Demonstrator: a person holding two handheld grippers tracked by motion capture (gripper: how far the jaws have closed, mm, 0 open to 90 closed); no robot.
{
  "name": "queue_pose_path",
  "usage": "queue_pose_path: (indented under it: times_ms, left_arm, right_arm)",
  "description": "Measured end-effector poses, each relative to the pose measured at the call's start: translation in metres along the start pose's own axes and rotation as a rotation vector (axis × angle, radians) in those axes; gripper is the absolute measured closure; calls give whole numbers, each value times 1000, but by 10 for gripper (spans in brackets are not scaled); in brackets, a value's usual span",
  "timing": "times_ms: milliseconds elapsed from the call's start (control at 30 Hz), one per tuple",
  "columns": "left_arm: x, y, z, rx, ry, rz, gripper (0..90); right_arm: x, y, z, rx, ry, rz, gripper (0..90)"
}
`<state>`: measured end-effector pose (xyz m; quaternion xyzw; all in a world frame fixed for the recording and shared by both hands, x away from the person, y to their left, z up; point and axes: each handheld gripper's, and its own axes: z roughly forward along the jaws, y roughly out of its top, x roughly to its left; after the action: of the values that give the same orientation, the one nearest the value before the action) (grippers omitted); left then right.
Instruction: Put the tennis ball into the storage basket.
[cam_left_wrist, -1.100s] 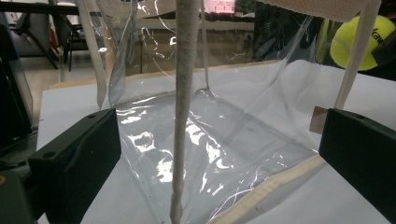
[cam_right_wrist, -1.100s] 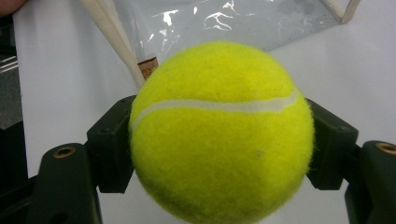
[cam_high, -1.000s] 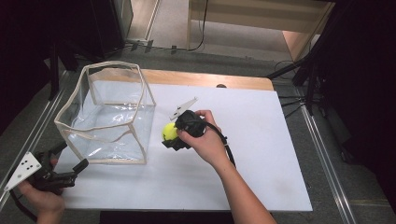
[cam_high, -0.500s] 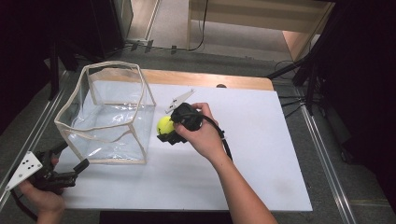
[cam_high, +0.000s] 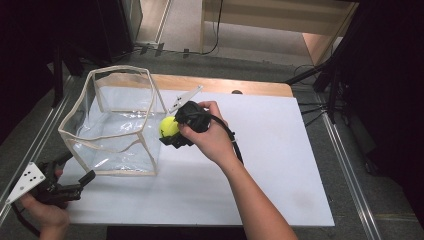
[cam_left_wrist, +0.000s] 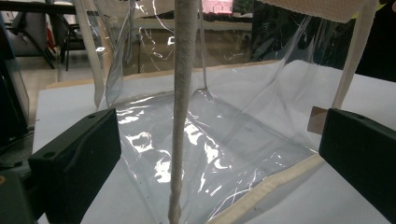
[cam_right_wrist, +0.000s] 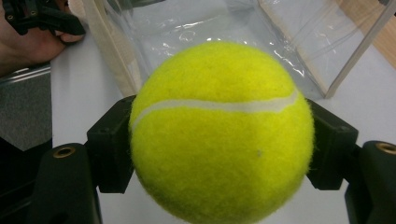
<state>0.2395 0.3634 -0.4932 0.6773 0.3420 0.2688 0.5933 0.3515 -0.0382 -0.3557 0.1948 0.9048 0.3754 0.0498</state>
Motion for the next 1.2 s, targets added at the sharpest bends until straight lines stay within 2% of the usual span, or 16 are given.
queue_pose_path:
  times_ms: [200, 900, 1200]
  left_arm:
    - [0, 0, 0, -1, -1, 0, 0]
    - [0, 0, 0, 0, -2, -1, 0]
    - [0, 0, 0, 0, -5, -1, 0]
  right_arm:
    - [1, 8, -2, -15, 1, 6, 235]
    - [4, 40, -21, -57, -3, -26, 235]
    - [6, 53, -21, -67, -5, -49, 235]
